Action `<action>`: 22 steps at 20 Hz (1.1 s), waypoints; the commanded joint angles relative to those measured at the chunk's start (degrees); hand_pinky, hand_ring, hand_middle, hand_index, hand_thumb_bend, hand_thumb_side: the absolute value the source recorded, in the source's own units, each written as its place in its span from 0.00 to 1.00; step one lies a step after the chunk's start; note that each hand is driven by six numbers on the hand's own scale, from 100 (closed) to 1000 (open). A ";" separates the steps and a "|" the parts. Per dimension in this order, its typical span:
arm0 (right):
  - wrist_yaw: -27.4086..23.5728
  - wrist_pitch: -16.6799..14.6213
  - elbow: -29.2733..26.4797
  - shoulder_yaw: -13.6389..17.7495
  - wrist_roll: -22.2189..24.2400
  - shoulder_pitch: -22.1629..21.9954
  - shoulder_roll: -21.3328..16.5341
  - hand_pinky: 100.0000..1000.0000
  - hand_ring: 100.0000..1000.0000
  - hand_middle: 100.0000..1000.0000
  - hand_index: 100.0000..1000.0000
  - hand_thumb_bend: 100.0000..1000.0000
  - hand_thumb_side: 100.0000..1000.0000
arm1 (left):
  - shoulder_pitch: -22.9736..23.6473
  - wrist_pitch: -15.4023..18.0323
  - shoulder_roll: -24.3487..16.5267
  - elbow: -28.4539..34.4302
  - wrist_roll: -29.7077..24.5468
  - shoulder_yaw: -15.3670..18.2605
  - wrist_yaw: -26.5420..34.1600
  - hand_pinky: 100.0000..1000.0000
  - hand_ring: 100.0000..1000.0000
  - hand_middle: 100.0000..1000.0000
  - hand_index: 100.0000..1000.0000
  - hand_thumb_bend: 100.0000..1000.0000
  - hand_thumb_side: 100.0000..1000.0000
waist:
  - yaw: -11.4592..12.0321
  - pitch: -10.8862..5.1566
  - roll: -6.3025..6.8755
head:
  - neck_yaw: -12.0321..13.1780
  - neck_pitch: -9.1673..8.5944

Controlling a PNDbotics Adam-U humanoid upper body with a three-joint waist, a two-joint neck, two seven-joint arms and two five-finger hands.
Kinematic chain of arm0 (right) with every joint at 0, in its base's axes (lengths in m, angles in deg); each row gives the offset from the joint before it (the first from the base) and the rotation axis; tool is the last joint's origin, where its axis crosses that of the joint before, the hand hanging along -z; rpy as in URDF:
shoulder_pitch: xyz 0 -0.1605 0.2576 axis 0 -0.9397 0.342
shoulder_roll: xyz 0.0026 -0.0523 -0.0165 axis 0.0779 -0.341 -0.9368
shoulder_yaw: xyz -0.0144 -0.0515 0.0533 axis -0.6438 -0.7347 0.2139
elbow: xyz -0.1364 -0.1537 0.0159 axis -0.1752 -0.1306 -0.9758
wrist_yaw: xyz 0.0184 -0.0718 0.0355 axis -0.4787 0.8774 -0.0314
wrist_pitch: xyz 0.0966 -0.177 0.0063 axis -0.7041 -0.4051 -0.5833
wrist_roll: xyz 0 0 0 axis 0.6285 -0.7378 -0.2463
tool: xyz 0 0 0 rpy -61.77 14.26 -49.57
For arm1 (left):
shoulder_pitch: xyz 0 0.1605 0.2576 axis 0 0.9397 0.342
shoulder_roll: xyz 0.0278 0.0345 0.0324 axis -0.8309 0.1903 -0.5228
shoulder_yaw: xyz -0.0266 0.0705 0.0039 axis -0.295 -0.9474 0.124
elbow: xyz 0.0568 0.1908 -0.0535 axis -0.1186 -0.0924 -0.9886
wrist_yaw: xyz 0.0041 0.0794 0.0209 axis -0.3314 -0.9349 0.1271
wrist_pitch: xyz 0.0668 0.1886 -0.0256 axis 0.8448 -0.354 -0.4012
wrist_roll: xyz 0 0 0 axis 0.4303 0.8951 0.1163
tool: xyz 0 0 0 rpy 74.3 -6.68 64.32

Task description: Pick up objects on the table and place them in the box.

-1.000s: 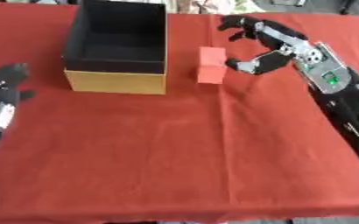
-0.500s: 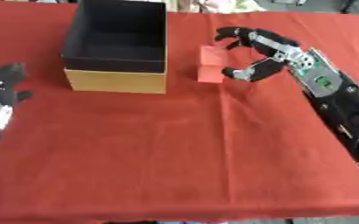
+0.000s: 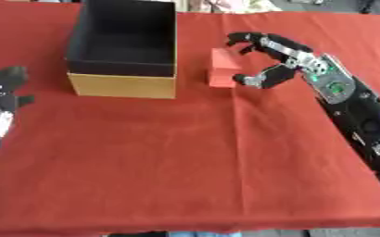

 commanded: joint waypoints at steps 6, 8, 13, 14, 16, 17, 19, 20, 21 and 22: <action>1.63 -0.19 0.60 0.78 -1.13 1.13 -0.61 0.84 1.00 0.84 1.00 0.25 0.21 | -0.79 0.13 -0.95 0.72 -0.23 -0.04 -0.08 0.90 1.00 0.92 0.91 0.00 0.36 | 0.00 -0.72 0.22 | -0.20 0.35; 1.83 -0.13 0.80 0.79 -1.29 1.11 -0.49 0.84 1.00 0.84 1.00 0.25 0.21 | -0.79 0.15 -0.96 0.73 -0.28 -0.03 -0.12 0.90 1.00 0.92 0.91 0.00 0.36 | 0.07 -0.69 0.23 | -0.23 0.35; 2.29 -0.14 1.16 0.78 -1.56 1.12 -0.22 0.84 1.00 0.84 1.00 0.24 0.20 | -0.77 0.21 -0.95 0.74 -0.38 0.00 -0.16 0.90 1.00 0.92 0.91 0.00 0.36 | 0.12 -0.67 0.26 | -0.29 0.35; 2.31 -0.17 1.16 0.78 -1.61 1.13 -0.21 0.84 1.00 0.84 1.00 0.24 0.20 | -0.76 0.21 -0.94 0.74 -0.39 0.01 -0.16 0.90 1.00 0.92 0.91 0.00 0.36 | 0.11 -0.67 0.27 | -0.28 0.35; 2.20 -0.24 1.08 0.86 -1.82 1.18 -0.20 0.84 1.00 0.84 1.00 0.24 0.20 | -0.74 0.21 -0.94 0.73 -0.39 0.02 -0.17 0.90 1.00 0.92 0.91 0.00 0.36 | 0.06 -0.68 0.28 | -0.26 0.35; 2.03 -0.27 0.94 0.93 -1.97 1.21 -0.22 0.84 1.00 0.84 1.00 0.24 0.20 | -0.71 0.21 -0.94 0.72 -0.40 0.03 -0.18 0.90 1.00 0.92 0.91 0.00 0.36 | 0.02 -0.69 0.28 | -0.24 0.35; 1.58 -0.33 0.46 1.02 -2.24 1.28 -0.37 0.84 1.00 0.84 1.00 0.24 0.19 | -0.64 0.20 -0.95 0.70 -0.39 0.06 -0.22 0.90 1.00 0.92 0.91 0.00 0.36 | -0.03 -0.74 0.27 | -0.21 0.35; 1.29 -0.33 0.16 1.05 -2.36 1.30 -0.46 0.84 1.00 0.84 1.00 0.24 0.19 | -0.61 0.20 -0.95 0.68 -0.37 0.08 -0.24 0.90 1.00 0.92 0.91 0.00 0.36 | -0.06 -0.77 0.27 | -0.20 0.35; 0.96 -0.33 -0.21 1.09 -2.48 1.35 -0.57 0.84 1.00 0.84 1.00 0.24 0.19 | -0.56 0.19 -0.95 0.67 -0.36 0.09 -0.25 0.90 1.00 0.92 0.91 0.00 0.36 | -0.11 -0.81 0.27 | -0.15 0.35; 0.61 -0.31 -0.61 1.11 -2.57 1.39 -0.70 0.84 1.00 0.84 1.00 0.24 0.19 | -0.51 0.19 -0.95 0.66 -0.36 0.10 -0.26 0.90 1.00 0.92 0.91 0.00 0.36 | -0.15 -0.85 0.27 | -0.13 0.35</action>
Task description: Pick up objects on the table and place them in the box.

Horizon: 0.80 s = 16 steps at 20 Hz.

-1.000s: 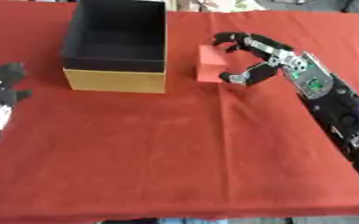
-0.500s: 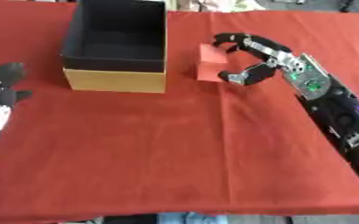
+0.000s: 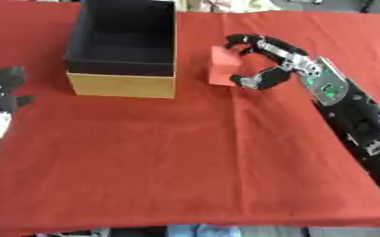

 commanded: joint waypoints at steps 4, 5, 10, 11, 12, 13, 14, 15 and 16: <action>-2.46 0.23 -3.30 0.46 -0.46 1.10 -1.94 0.84 1.00 0.84 1.00 0.23 0.18 | -0.38 0.01 -0.94 0.64 -0.11 0.13 -0.29 0.90 1.00 0.92 0.91 0.00 0.36 | -0.31 -1.10 0.32 | -0.05 0.35; -2.80 0.35 -3.64 0.48 -0.44 1.13 -2.03 0.84 1.00 0.84 1.00 0.23 0.18 | -0.37 0.01 -0.93 0.64 -0.10 0.13 -0.28 0.90 1.00 0.92 0.91 0.00 0.36 | -0.32 -1.13 0.33 | -0.08 0.35; -3.46 1.17 -3.99 0.84 -0.58 1.31 -2.31 0.84 1.00 0.84 1.00 0.23 0.18 | -0.31 0.05 -0.94 0.60 -0.14 0.10 -0.28 0.90 1.00 0.92 0.91 0.00 0.36 | -0.24 -1.23 0.40 | -0.18 0.35; -3.32 1.33 -3.74 0.93 -0.63 1.34 -2.34 0.84 1.00 0.84 1.00 0.23 0.18 | -0.33 0.06 -0.94 0.61 -0.15 0.09 -0.27 0.90 1.00 0.92 0.91 0.00 0.36 | -0.19 -1.22 0.41 | -0.18 0.35; -3.06 1.48 -3.36 1.01 -0.68 1.37 -2.35 0.84 1.00 0.84 1.00 0.23 0.18 | -0.36 0.08 -0.94 0.62 -0.17 0.07 -0.26 0.90 1.00 0.92 0.91 0.00 0.36 | -0.13 -1.21 0.42 | -0.19 0.35; -2.76 1.58 -2.92 1.13 -0.78 1.41 -2.34 0.84 1.00 0.84 1.00 0.23 0.19 | -0.38 0.09 -0.95 0.61 -0.18 0.07 -0.25 0.90 1.00 0.92 0.91 0.00 0.36 | -0.07 -1.18 0.43 | -0.20 0.35; -2.48 1.64 -2.49 1.26 -0.89 1.45 -2.31 0.84 1.00 0.84 1.00 0.23 0.19 | -0.40 0.10 -0.96 0.61 -0.19 0.07 -0.25 0.90 1.00 0.92 0.91 0.00 0.36 | -0.02 -1.15 0.44 | -0.23 0.35; -2.19 1.65 -2.08 1.36 -0.99 1.49 -2.30 0.84 1.00 0.84 1.00 0.24 0.19 | -0.42 0.12 -0.98 0.60 -0.19 0.07 -0.25 0.90 1.00 0.92 0.91 0.00 0.35 | 0.03 -1.12 0.45 | -0.26 0.35; -1.90 1.64 -1.68 1.46 -1.09 1.55 -2.31 0.84 1.00 0.84 1.00 0.24 0.19 | -0.45 0.13 -1.00 0.60 -0.22 0.05 -0.25 0.90 1.00 0.92 0.91 0.00 0.35 | 0.08 -1.07 0.47 | -0.31 0.35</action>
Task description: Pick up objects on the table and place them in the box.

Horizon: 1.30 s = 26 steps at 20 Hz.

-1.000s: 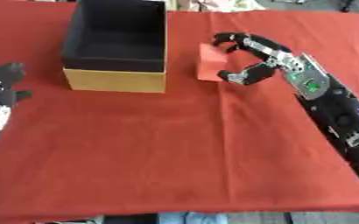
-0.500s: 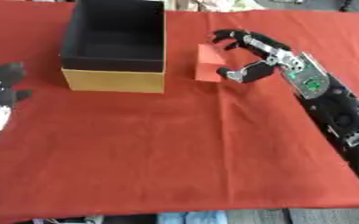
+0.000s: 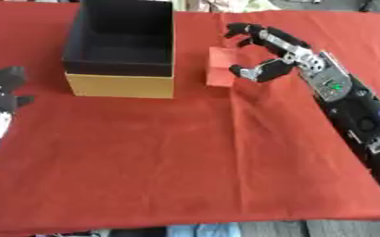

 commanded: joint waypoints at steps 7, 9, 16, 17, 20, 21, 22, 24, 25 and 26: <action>2.37 0.09 2.73 1.61 -1.21 1.77 -1.82 0.84 1.00 0.84 1.00 0.23 0.20 | -0.71 0.23 -1.06 0.60 -0.29 -0.02 -0.28 0.90 1.00 0.92 0.91 0.00 0.35 | 0.43 -0.64 0.37 | -0.51 0.35; 2.80 0.11 3.46 1.82 -1.44 1.83 -1.75 0.84 1.00 0.84 1.00 0.23 0.20 | -0.77 0.28 -1.07 0.60 -0.33 -0.04 -0.28 0.90 1.00 0.92 0.91 0.00 0.35 | 0.56 -0.56 0.41 | -0.55 0.35; 3.90 -0.30 4.86 1.90 -1.54 1.80 -1.33 0.84 1.00 0.84 1.00 0.23 0.20 | -0.97 0.37 -1.05 0.61 -0.39 -0.09 -0.23 0.90 1.00 0.92 0.91 0.00 0.35 | 0.54 -0.36 0.57 | -0.71 0.35; 3.97 -0.35 4.94 1.89 -1.51 1.80 -1.28 0.84 1.00 0.84 1.00 0.23 0.20 | -0.99 0.38 -1.06 0.60 -0.39 -0.09 -0.23 0.90 1.00 0.92 0.91 0.00 0.35 | 0.55 -0.33 0.58 | -0.72 0.35; 4.21 -0.43 5.20 1.79 -1.33 1.80 -1.02 0.83 1.00 0.84 1.00 0.23 0.21 | -1.06 0.41 -1.07 0.61 -0.42 -0.10 -0.25 0.90 1.00 0.92 0.91 0.00 0.35 | 0.70 -0.20 0.60 | -0.81 0.35; 4.28 -0.43 5.29 1.77 -1.28 1.83 -0.93 0.83 1.00 0.84 1.00 0.23 0.20 | -1.09 0.42 -1.06 0.61 -0.43 -0.11 -0.26 0.90 1.00 0.92 0.91 0.00 0.35 | 0.73 -0.16 0.61 | -0.82 0.35; 4.36 -0.46 5.37 1.73 -1.20 1.85 -0.85 0.83 1.00 0.84 1.00 0.23 0.20 | -1.12 0.43 -1.05 0.61 -0.45 -0.13 -0.26 0.90 1.00 0.92 0.91 0.00 0.35 | 0.77 -0.12 0.62 | -0.85 0.35; 4.58 -0.56 5.49 1.60 -0.98 1.88 -0.64 0.83 1.00 0.83 1.00 0.22 0.20 | -1.16 0.44 -1.05 0.61 -0.48 -0.14 -0.28 0.90 1.00 0.92 0.91 0.00 0.35 | 0.83 -0.03 0.64 | -0.90 0.35; 4.69 -0.61 5.55 1.56 -0.85 1.90 -0.51 0.83 1.00 0.82 1.00 0.22 0.20 | -1.18 0.45 -1.05 0.62 -0.48 -0.14 -0.28 0.90 1.00 0.92 0.91 0.00 0.35 | 0.84 0.00 0.65 | -0.92 0.35; 4.80 -0.68 5.61 1.51 -0.72 1.90 -0.39 0.83 1.00 0.82 1.00 0.22 0.20 | -1.21 0.46 -1.05 0.62 -0.49 -0.15 -0.28 0.90 1.00 0.92 0.91 0.00 0.35 | 0.84 0.03 0.65 | -0.98 0.35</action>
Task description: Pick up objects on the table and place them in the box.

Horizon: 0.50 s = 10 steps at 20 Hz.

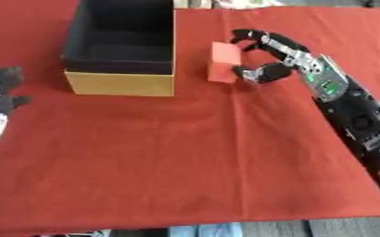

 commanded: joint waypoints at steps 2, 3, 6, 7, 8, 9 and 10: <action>0.76 -0.41 -0.14 -0.05 0.67 1.03 -0.61 0.83 1.00 0.81 0.99 0.21 0.20 | -0.95 0.16 -1.03 0.62 -0.20 -0.13 -0.28 0.90 1.00 0.92 0.91 0.00 0.35 | 0.03 -0.72 0.18 | -0.29 0.35; 0.83 -0.51 -0.14 -0.11 0.84 1.01 -0.49 0.83 1.00 0.80 0.98 0.21 0.20 | -0.97 0.15 -1.03 0.62 -0.21 -0.14 -0.29 0.90 1.00 0.92 0.91 0.00 0.35 | 0.02 -0.69 0.17 | -0.28 0.35; 1.09 -0.77 -0.18 -0.31 1.39 0.96 -0.20 0.82 1.00 0.75 0.94 0.18 0.18 | -1.02 0.12 -1.00 0.64 -0.25 -0.16 -0.33 0.90 1.00 0.92 0.91 0.00 0.35 | -0.03 -0.63 0.11 | -0.28 0.35; 1.14 -0.82 -0.21 -0.32 1.46 0.96 -0.13 0.82 1.00 0.75 0.94 0.18 0.18 | -1.02 0.12 -0.99 0.66 -0.25 -0.15 -0.32 0.90 1.00 0.92 0.91 0.00 0.35 | -0.03 -0.63 0.10 | -0.27 0.35; 1.16 -0.88 -0.28 -0.35 1.48 0.97 -0.07 0.81 0.99 0.70 0.91 0.15 0.15 | -1.03 0.11 -1.00 0.66 -0.26 -0.16 -0.32 0.90 1.00 0.92 0.91 0.00 0.35 | -0.03 -0.63 0.08 | -0.27 0.35; 1.14 -0.95 -0.40 -0.35 1.42 0.98 -0.01 0.80 0.98 0.66 0.88 0.13 0.13 | -1.02 0.10 -1.00 0.66 -0.26 -0.15 -0.33 0.90 1.00 0.92 0.91 0.00 0.35 | -0.03 -0.63 0.07 | -0.29 0.35; 1.08 -1.03 -0.53 -0.33 1.25 0.99 0.04 0.79 0.97 0.63 0.85 0.12 0.11 | -1.01 0.09 -1.00 0.66 -0.26 -0.15 -0.33 0.90 1.00 0.92 0.91 0.00 0.35 | -0.04 -0.63 0.06 | -0.30 0.35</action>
